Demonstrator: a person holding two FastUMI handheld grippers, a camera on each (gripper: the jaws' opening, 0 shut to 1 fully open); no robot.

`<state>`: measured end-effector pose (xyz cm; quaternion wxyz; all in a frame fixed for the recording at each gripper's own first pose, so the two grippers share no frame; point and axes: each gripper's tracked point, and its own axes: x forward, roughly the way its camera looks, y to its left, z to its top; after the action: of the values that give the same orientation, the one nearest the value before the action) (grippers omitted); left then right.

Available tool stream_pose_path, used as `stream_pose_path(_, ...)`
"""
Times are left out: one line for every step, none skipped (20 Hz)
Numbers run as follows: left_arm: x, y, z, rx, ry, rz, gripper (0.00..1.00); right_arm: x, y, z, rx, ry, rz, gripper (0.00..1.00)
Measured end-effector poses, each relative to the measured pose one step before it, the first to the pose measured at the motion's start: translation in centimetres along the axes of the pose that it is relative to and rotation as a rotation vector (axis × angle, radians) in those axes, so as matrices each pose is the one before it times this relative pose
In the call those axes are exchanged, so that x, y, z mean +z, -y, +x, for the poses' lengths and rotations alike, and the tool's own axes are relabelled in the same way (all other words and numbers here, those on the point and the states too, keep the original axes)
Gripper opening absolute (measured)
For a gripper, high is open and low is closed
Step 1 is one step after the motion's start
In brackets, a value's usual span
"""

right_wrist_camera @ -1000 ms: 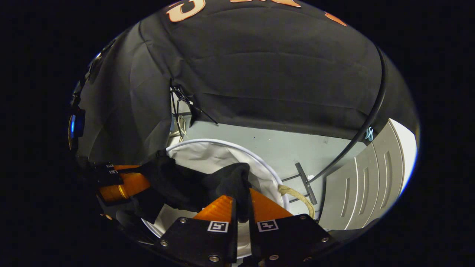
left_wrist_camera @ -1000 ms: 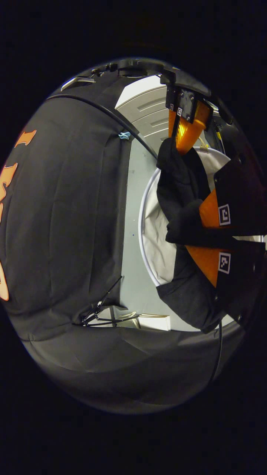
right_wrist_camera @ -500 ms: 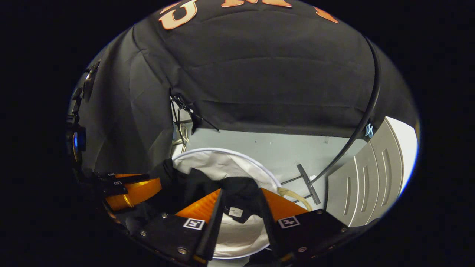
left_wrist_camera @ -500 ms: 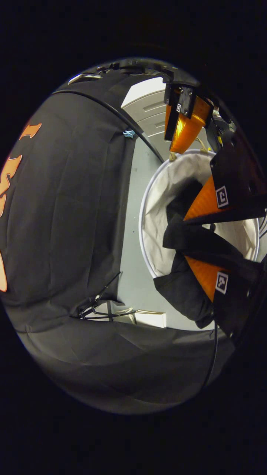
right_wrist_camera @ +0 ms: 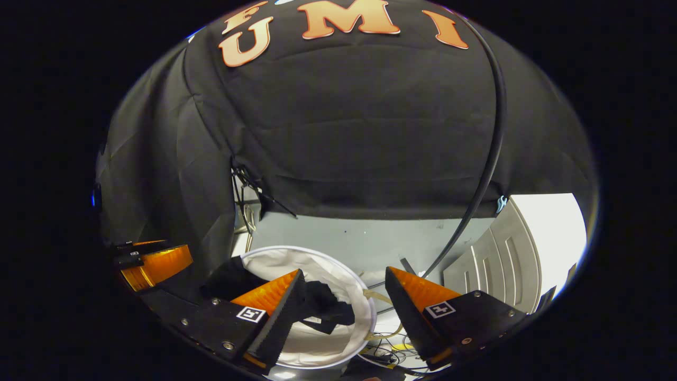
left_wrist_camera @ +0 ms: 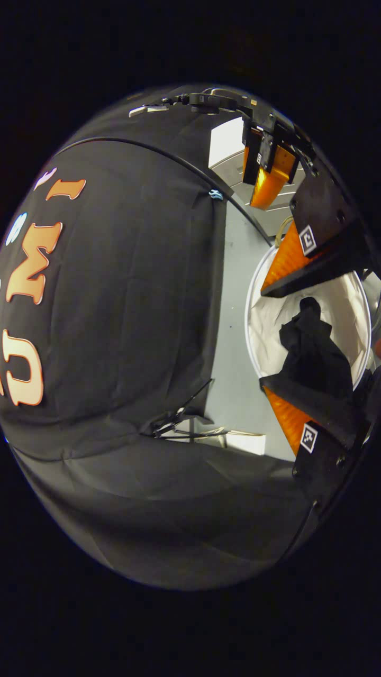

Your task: Grasp the clothes on the hanger with both hands and then place them into the laundry hamper below.

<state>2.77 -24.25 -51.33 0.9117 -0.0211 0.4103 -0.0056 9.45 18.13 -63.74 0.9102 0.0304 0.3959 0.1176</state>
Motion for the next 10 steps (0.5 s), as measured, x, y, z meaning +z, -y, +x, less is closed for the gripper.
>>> stream_pose_path(1.138,-0.191,-0.663,0.00644,0.02255,-0.00378,1.00,0.770,0.219,-0.783,-0.00399,0.01990,0.00681,0.94)
stream_pose_path(1.122,0.050,-0.726,0.00174,0.02760,-0.01079,0.99,0.958,0.265,-0.903,-0.00372,0.02111,0.00428,0.94)
stream_pose_path(1.023,0.209,-1.016,-0.00103,0.02055,-0.00759,0.98,0.820,0.405,-0.898,-0.00446,0.01747,-0.00030,0.94)
stream_pose_path(1.072,0.044,-0.847,0.00313,0.02033,-0.00365,0.98,0.772,0.360,-0.870,-0.00671,0.01596,-0.00730,0.94)
stream_pose_path(1.021,-0.287,-1.020,0.00347,0.02452,-0.00139,0.98,0.850,0.458,-0.875,-0.00924,0.02082,-0.01191,0.94)
stream_pose_path(1.126,-0.072,-0.779,0.00147,0.02509,0.00154,0.98,1.059,0.416,-0.749,-0.00786,0.02188,-0.00820,0.94)
stream_pose_path(1.233,-0.192,-0.798,0.00212,0.02929,0.00144,0.98,1.139,0.305,-0.784,-0.00404,0.02257,-0.00206,0.94)
stream_pose_path(1.536,-0.112,-0.976,0.00327,0.03261,-0.00123,0.98,1.201,0.137,-0.882,-0.00122,0.02445,0.00133,0.94)
stream_pose_path(1.829,-0.187,-1.000,0.00256,0.03150,-0.00057,1.00,1.389,0.178,-1.091,0.00198,0.02239,0.00335,0.94)
stream_pose_path(1.962,-0.181,-1.165,0.00428,0.03068,0.00184,0.98,1.346,0.369,-1.041,0.00061,0.02172,0.00169,0.94)
